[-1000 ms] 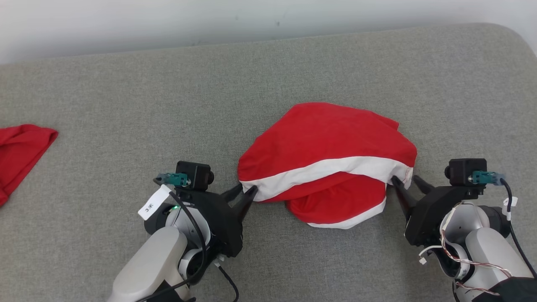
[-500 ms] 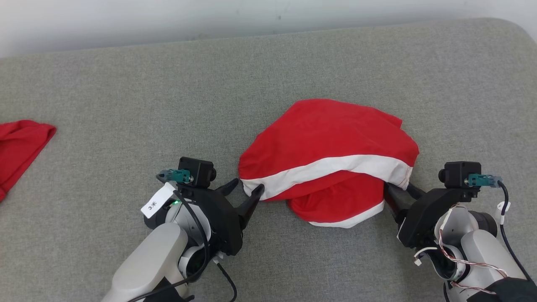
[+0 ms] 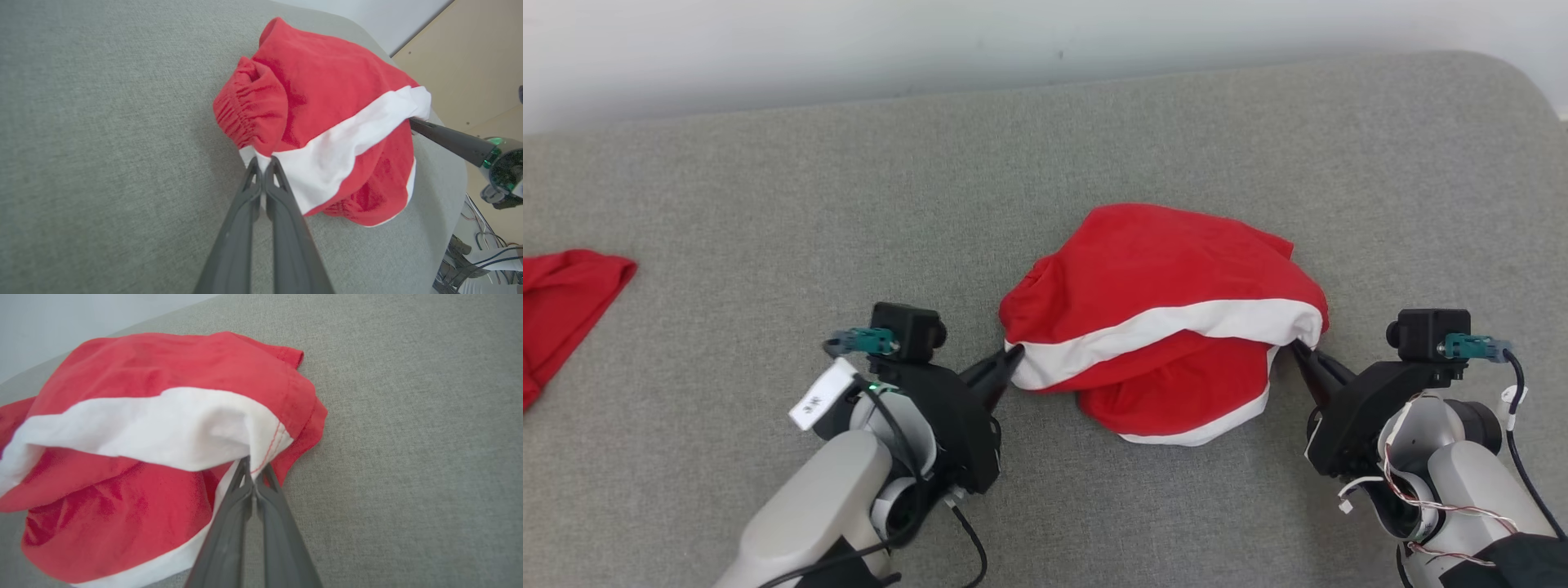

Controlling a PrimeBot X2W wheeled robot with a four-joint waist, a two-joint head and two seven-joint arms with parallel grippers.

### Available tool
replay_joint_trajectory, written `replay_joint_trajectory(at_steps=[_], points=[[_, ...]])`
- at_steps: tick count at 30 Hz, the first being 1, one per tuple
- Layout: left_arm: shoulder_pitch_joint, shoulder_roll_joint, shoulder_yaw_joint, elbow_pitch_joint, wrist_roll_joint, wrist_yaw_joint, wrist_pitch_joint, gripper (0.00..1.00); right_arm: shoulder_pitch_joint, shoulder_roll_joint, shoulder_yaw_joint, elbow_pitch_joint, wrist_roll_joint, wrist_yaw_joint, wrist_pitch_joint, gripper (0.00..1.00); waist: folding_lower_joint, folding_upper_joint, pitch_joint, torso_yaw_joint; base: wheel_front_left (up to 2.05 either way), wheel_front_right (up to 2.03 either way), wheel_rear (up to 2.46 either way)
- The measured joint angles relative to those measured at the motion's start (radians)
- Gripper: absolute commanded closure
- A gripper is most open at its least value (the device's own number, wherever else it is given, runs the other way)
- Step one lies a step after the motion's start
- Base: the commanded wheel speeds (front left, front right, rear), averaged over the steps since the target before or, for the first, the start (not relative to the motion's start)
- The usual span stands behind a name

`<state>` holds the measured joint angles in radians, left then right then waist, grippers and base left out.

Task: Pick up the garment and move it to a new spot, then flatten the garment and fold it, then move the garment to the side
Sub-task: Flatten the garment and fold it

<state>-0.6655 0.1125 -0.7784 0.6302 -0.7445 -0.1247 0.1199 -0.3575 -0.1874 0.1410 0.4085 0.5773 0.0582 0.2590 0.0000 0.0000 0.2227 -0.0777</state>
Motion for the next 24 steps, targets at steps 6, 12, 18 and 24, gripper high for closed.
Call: replay_joint_trajectory(at_steps=[6, 12, 18, 24], points=[[-0.002, 0.024, 0.081, -0.049, -0.044, 0.0, -0.109, 1.0, 0.007, 0.001, -0.035, -0.091, 0.043, 0.028, -0.045, 1.0, 0.0, 0.0, -0.039, 0.001, 0.0, 0.0, 0.0], [0.001, 0.057, 0.162, -0.186, -0.062, 0.0, -0.24, 1.0, 0.072, -0.018, -0.072, -0.269, 0.119, 0.053, -0.084, 1.0, 0.0, 0.0, -0.097, 0.007, 0.0, 0.0, 0.0], [0.134, 0.098, 0.198, -0.479, -0.087, 0.0, -0.329, 1.0, 0.229, -0.059, -0.108, -0.569, 0.208, 0.06, -0.094, 1.0, -0.0001, 0.0, -0.167, 0.017, 0.0, 0.0, 0.0], [0.253, 0.124, 0.196, -0.818, -0.14, 0.015, -0.305, 1.0, 0.305, -0.07, -0.178, -0.866, 0.359, 0.062, -0.081, 1.0, -0.0005, -0.0003, -0.216, 0.036, 0.0, 0.0, 0.0]])
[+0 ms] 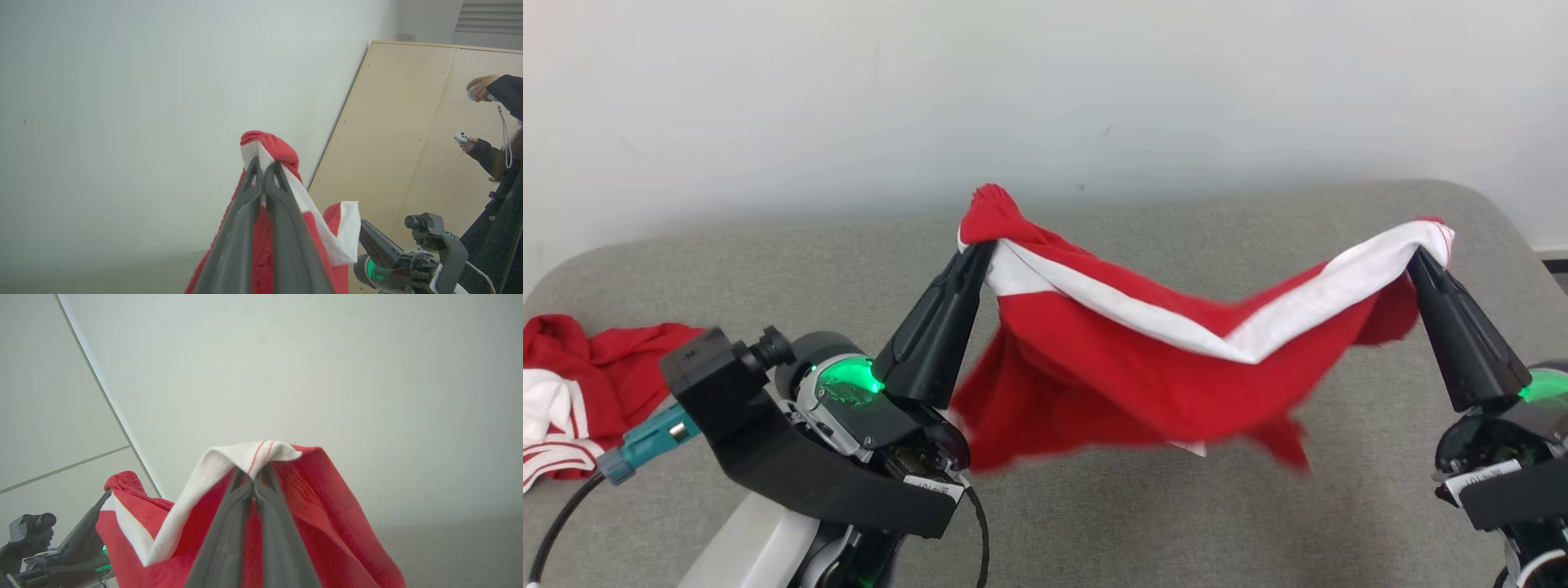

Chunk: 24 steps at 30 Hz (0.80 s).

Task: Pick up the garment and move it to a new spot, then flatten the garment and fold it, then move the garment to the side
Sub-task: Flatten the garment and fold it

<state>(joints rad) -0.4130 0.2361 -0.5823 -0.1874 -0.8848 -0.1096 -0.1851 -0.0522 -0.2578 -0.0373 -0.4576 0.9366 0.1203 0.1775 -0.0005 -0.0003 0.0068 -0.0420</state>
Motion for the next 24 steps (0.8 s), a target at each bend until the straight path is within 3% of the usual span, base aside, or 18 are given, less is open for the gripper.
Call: replay_joint_trajectory(at_steps=[2, 4, 5, 10, 13, 16, 19, 24], points=[[0.005, 0.01, 0.003, -0.006, -0.005, 0.041, 0.029, 1.0, -0.027, 0.0, 0.014, 0.026, 0.0, -0.003, 0.036, 1.0, 0.0001, 0.0, 0.002, 0.005, 0.0, 0.0, 0.0], [0.003, 0.007, 0.009, 0.035, -0.017, 0.075, 0.063, 1.0, -0.069, 0.005, 0.052, 0.105, -0.002, -0.027, 0.079, 1.0, 0.0003, 0.0001, 0.011, 0.007, 0.0, 0.0, 0.0], [0.003, 0.007, 0.009, 0.035, -0.017, 0.075, 0.063, 1.0, -0.069, 0.005, 0.052, 0.105, -0.002, -0.027, 0.079, 1.0, 0.0003, 0.0001, 0.011, 0.007, 0.0, 0.0, 0.0], [-0.077, -0.055, 0.043, 0.342, -0.031, 0.173, 0.122, 1.0, -0.26, 0.066, 0.181, 0.432, -0.051, -0.104, 0.163, 1.0, 0.0006, 0.0003, 0.06, 0.009, 0.0, 0.0, 0.0], [-0.231, -0.094, 0.115, 0.548, -0.021, 0.216, 0.107, 1.0, -0.474, 0.103, 0.204, 0.604, -0.135, -0.14, 0.158, 1.0, 0.0009, 0.0006, 0.096, 0.004, 0.0, 0.0, 0.0], [-0.448, -0.128, 0.182, 0.55, 0.007, 0.214, 0.04, 1.0, -0.684, 0.139, 0.125, 0.58, -0.137, -0.156, 0.072, 1.0, 0.001, 0.0006, 0.12, 0.0, 0.0, 0.0, 0.0], [-0.596, -0.143, 0.203, 0.46, 0.062, 0.199, -0.039, 1.0, -0.783, 0.114, 0.064, 0.52, -0.148, -0.154, -0.003, 1.0, 0.0008, 0.0003, 0.124, 0.006, 0.0, 0.0, 0.0], [-0.495, -0.117, 0.138, 0.458, 0.11, 0.195, -0.039, 1.0, -0.622, 0.04, 0.084, 0.507, -0.187, -0.142, 0.004, 1.0, 0.0006, 0.0004, 0.112, 0.031, 0.0, 0.0, 0.0]])
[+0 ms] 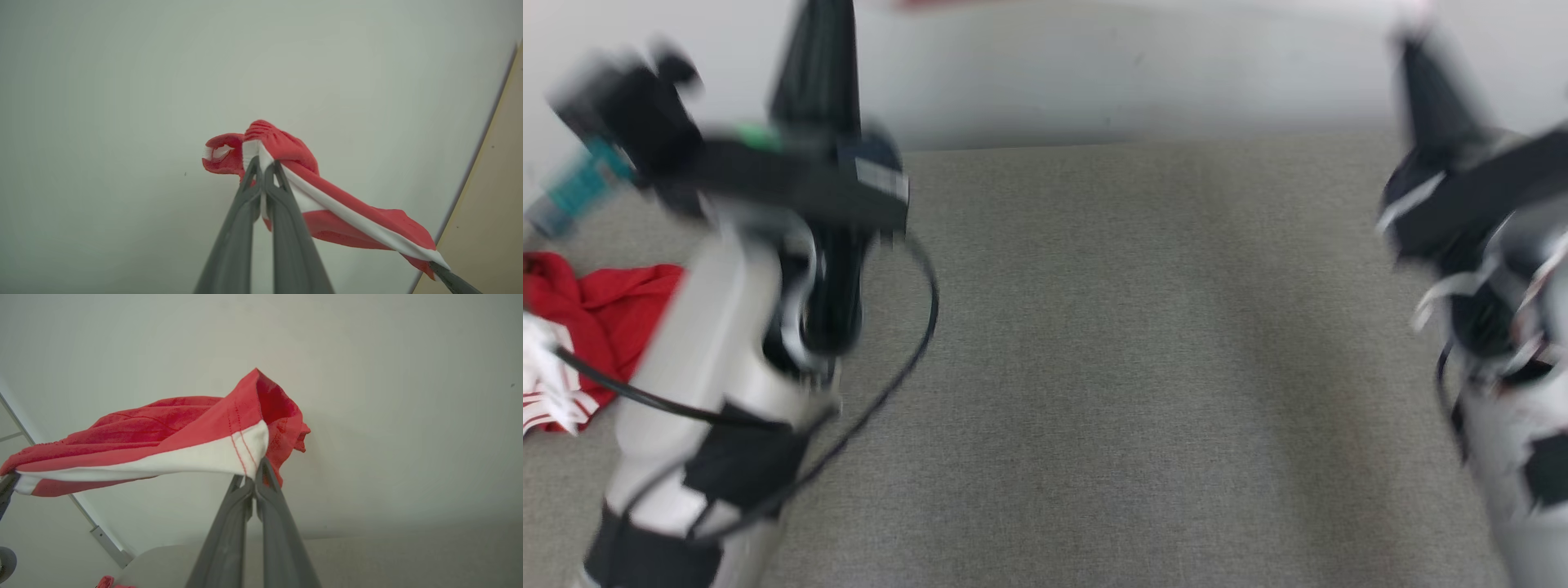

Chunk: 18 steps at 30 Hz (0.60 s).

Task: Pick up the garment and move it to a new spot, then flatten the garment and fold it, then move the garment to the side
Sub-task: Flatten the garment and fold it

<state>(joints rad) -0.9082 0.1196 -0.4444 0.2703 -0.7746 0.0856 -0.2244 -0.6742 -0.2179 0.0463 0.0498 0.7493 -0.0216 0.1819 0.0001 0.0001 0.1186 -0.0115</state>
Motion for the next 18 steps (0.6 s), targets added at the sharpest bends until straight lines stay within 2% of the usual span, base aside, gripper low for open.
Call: replay_joint_trajectory(at_steps=[4, 9, 15, 18], points=[[0.192, 0.046, -0.044, 0.076, 0.0, -0.025, 0.005, 1.0, 0.198, 0.015, 0.062, 0.044, -0.006, 0.004, 0.039, 1.0, -0.0002, -0.0001, 0.007, 0.015, 0.0, 0.0, 0.0], [0.351, 0.059, -0.062, 0.207, -0.011, -0.035, 0.003, 1.0, 0.364, 0.067, 0.149, 0.096, -0.012, 0.004, 0.057, 1.0, -0.0002, -0.0001, 0.042, 0.011, 0.0, 0.0, 0.0], [0.389, 0.057, -0.063, 0.298, -0.017, -0.083, -0.007, 1.0, 0.367, 0.07, 0.165, 0.145, -0.01, 0.029, 0.066, 1.0, 0.0, -0.0001, 0.099, -0.03, 0.0, 0.0, 0.0], [0.388, 0.05, -0.079, 0.327, -0.016, -0.123, -0.015, 1.0, 0.356, 0.042, 0.142, 0.159, 0.002, 0.053, 0.067, 1.0, 0.0001, 0.0, 0.115, -0.058, 0.0, 0.0, 0.0]])
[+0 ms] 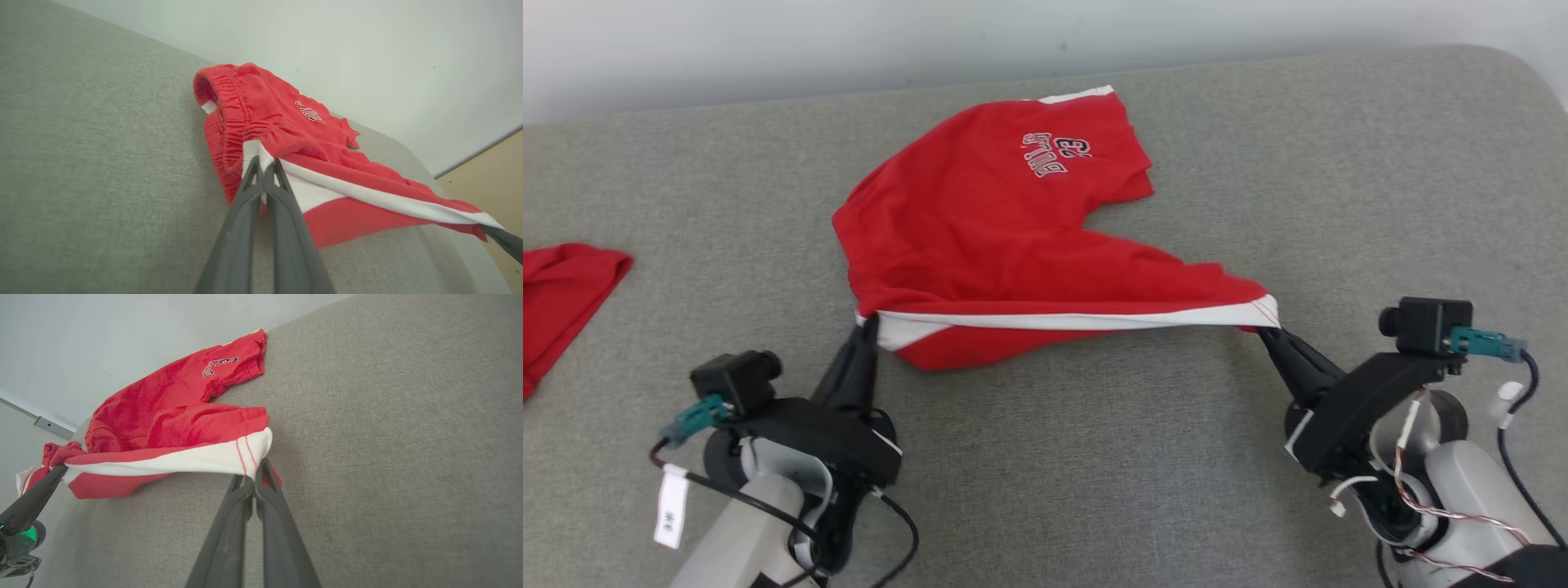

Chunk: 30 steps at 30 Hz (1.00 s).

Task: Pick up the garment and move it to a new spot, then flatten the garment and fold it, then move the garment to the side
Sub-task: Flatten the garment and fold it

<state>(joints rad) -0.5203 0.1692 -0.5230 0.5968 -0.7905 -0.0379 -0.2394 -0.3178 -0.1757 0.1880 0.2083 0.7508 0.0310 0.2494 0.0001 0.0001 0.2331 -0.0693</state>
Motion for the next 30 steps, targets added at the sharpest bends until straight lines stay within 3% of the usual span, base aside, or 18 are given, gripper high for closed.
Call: replay_joint_trajectory(at_steps=[4, 8, 14, 26, 27, 28, 29, 30], points=[[0.018, -0.001, -0.042, 0.0, 0.028, -0.059, -0.006, 1.0, 0.033, -0.046, -0.003, 0.001, 0.013, 0.037, 0.016, 1.0, 0.0, 0.0, -0.006, -0.017, 0.0, 0.0, 0.0], [0.103, 0.016, -0.074, -0.008, 0.054, -0.069, -0.009, 1.0, 0.102, -0.081, 0.017, -0.017, 0.013, 0.057, 0.034, 1.0, 0.0, 0.0, -0.036, -0.018, 0.0, 0.0, 0.0], [0.215, 0.016, -0.096, -0.041, 0.083, -0.077, -0.011, 1.0, 0.23, -0.118, 0.037, -0.05, 0.016, 0.066, 0.063, 1.0, -0.0002, -0.0001, -0.099, 0.005, 0.0, 0.0, 0.0], [0.357, 0.035, -0.04, -0.098, 0.121, -0.076, -0.011, 1.0, 0.336, -0.138, 0.09, -0.091, 0.032, 0.067, 0.14, 1.0, -0.0003, -0.0001, -0.178, 0.06, 0.0, 0.0, 0.0], [0.359, 0.031, -0.041, -0.098, 0.13, -0.076, -0.011, 0.72, 0.336, -0.14, 0.095, -0.091, 0.032, 0.067, 0.149, 1.0, -0.0003, -0.0001, -0.179, 0.061, 0.0, 0.0, 0.0], [0.36, 0.026, -0.041, -0.099, 0.134, -0.076, -0.011, 0.25, 0.339, -0.142, 0.1, -0.091, 0.032, 0.067, 0.157, 1.0, -0.0003, -0.0001, -0.179, 0.062, 0.0, 0.0, 0.0], [0.36, 0.022, -0.041, -0.1, 0.138, -0.076, -0.011, 0.0, 0.342, -0.142, 0.104, -0.09, 0.031, 0.067, 0.162, 1.0, -0.0003, -0.0001, -0.179, 0.063, 0.0, 0.0, 0.0], [0.362, 0.018, -0.042, -0.101, 0.142, -0.076, -0.011, 0.0, 0.345, -0.142, 0.108, -0.089, 0.031, 0.067, 0.167, 1.0, -0.0003, -0.0002, -0.178, 0.064, 0.0, 0.0, 0.0]])
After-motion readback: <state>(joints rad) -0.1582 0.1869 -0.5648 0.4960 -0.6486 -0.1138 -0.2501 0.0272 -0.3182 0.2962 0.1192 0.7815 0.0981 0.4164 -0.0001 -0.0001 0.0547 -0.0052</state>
